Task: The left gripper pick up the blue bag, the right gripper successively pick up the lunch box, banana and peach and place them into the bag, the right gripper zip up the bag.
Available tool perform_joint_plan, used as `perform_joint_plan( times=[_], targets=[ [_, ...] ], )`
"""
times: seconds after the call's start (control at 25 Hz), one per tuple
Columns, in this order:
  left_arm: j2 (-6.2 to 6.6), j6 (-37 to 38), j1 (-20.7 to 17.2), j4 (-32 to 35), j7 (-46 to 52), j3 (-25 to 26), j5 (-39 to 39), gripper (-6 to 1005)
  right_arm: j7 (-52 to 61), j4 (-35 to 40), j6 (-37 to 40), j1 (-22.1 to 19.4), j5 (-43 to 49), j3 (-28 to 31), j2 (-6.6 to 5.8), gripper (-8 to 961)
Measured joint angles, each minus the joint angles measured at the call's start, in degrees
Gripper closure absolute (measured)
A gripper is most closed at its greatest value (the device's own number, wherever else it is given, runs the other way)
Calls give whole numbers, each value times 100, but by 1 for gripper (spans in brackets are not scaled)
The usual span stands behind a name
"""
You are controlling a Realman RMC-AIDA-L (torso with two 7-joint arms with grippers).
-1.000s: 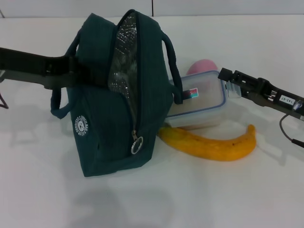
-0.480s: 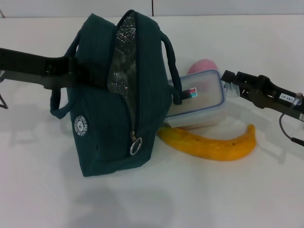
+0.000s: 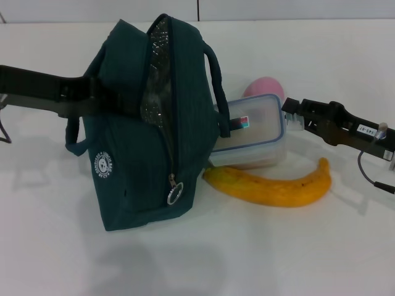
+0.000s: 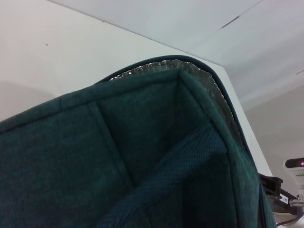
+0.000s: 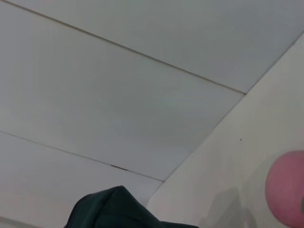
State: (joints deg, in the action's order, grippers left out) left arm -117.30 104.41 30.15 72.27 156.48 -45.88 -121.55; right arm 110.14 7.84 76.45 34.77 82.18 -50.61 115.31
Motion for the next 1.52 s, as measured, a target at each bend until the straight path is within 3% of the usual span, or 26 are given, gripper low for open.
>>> perform_joint_plan(
  times=[0.64,0.88,1.04,1.52],
  targets=[
    [30,-4,127,-205,-145,70,61,961,434,37,53,76,-58,45,18,743],
    [52,0,126,-280,-226,76,62,961,567,17,26,90,-87,66,32,856],
    [58,2,108,-296,-283,172,70,961,622,10,89,74,-232,76,24,856],
    [165,53,-105,-301,-271,211,529,961,878,-64,527,-591,-943,87,11,855]
  ],
)
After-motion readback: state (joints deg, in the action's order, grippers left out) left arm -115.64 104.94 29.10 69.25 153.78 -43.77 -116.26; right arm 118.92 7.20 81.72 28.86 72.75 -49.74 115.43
